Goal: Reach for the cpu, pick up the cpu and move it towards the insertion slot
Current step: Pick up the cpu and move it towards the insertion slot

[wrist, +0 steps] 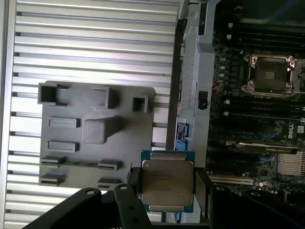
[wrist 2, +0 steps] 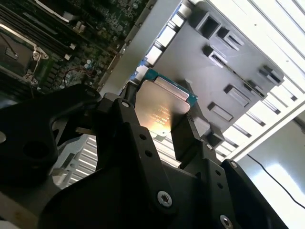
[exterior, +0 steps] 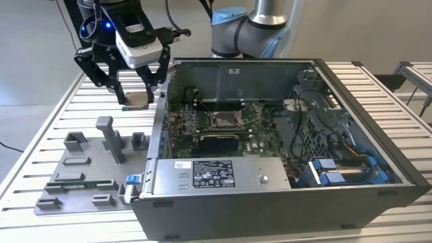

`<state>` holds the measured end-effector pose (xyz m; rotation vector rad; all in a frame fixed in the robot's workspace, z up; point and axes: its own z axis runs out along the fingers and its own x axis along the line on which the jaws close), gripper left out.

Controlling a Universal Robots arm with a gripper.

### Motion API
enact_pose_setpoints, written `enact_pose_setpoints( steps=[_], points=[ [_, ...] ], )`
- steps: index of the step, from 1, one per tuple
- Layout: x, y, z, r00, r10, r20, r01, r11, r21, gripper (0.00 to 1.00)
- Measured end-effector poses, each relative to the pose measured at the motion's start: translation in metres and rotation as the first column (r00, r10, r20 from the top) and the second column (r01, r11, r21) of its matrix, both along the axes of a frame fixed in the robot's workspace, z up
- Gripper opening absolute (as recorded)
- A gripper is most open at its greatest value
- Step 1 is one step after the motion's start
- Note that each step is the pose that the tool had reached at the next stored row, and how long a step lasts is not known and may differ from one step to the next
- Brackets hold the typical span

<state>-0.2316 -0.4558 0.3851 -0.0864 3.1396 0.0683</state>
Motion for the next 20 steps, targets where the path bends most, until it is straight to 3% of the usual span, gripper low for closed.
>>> enact_pose_setpoints(
  steps=[20],
  points=[
    [0.0062,0.0000,0.0000,1.0000,0.000,0.0000,0.000,1.0000,0.0000,0.00]
  ],
)
